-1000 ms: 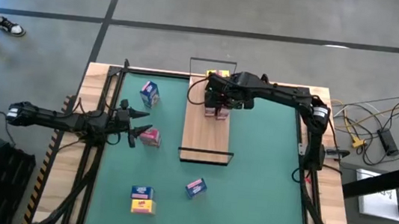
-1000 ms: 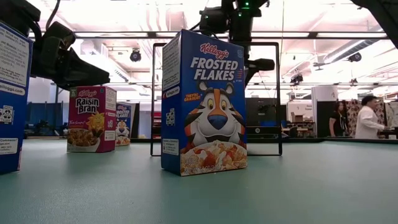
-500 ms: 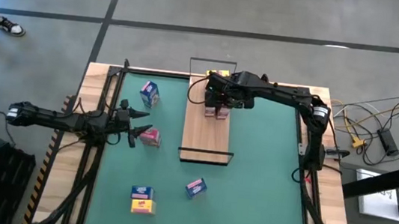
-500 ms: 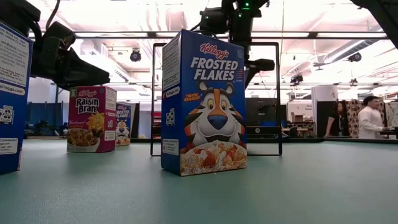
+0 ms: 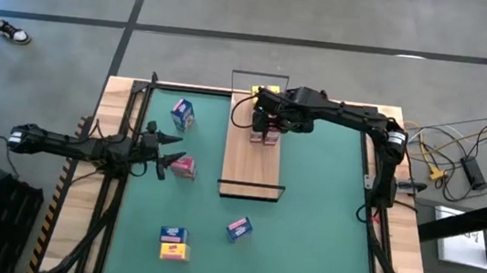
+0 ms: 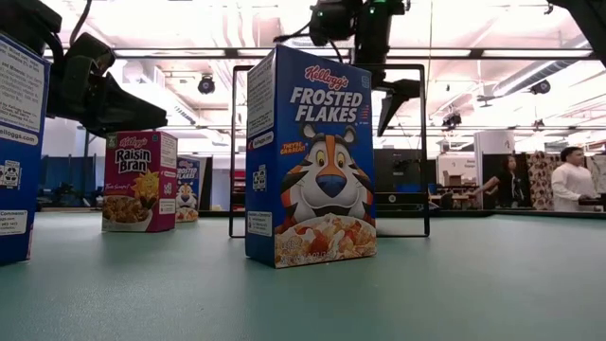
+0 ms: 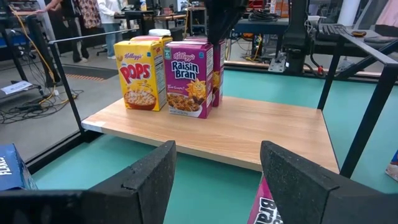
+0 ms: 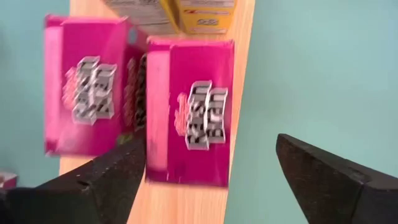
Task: Stack cereal on shelf
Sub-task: Put the bottom purple cereal box on the shelf aligned with the other purple cereal box, then put the bottom right blue cereal box on the shelf
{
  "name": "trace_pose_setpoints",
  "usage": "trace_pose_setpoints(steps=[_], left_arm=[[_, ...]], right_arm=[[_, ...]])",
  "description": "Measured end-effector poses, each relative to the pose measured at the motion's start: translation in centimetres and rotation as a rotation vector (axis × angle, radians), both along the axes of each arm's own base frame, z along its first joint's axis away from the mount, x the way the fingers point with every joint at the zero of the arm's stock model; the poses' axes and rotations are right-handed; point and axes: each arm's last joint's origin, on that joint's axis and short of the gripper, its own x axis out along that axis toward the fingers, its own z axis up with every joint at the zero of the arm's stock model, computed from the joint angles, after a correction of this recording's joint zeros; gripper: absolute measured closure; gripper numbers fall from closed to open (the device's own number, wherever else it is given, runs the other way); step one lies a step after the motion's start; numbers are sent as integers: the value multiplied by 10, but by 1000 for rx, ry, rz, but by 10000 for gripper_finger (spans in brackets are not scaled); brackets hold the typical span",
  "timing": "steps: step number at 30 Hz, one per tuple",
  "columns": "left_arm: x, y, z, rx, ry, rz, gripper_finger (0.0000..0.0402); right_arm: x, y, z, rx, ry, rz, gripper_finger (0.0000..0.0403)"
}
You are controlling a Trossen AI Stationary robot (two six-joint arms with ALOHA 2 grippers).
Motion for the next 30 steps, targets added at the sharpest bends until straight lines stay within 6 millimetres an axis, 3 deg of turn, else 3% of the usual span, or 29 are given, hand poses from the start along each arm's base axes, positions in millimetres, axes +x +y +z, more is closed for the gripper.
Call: trace_pose_setpoints(steps=[8, 15, 23, 30], left_arm=[[0, 0, 0, 0, 0, 0, 184], [0, 0, 0, 0, 1, 0, 184], [0, 0, 0, 0, 1, 0, 184], [0, 0, 0, 0, 3, 0, 184]], right_arm=[[-7, 23, 13, 4, 21, 70, 44], [-20, 57, 29, 7, 56, 164, 44], [-24, 122, 34, -106, 127, 338, 46], [-44, 184, 42, -205, 110, 425, 87]])
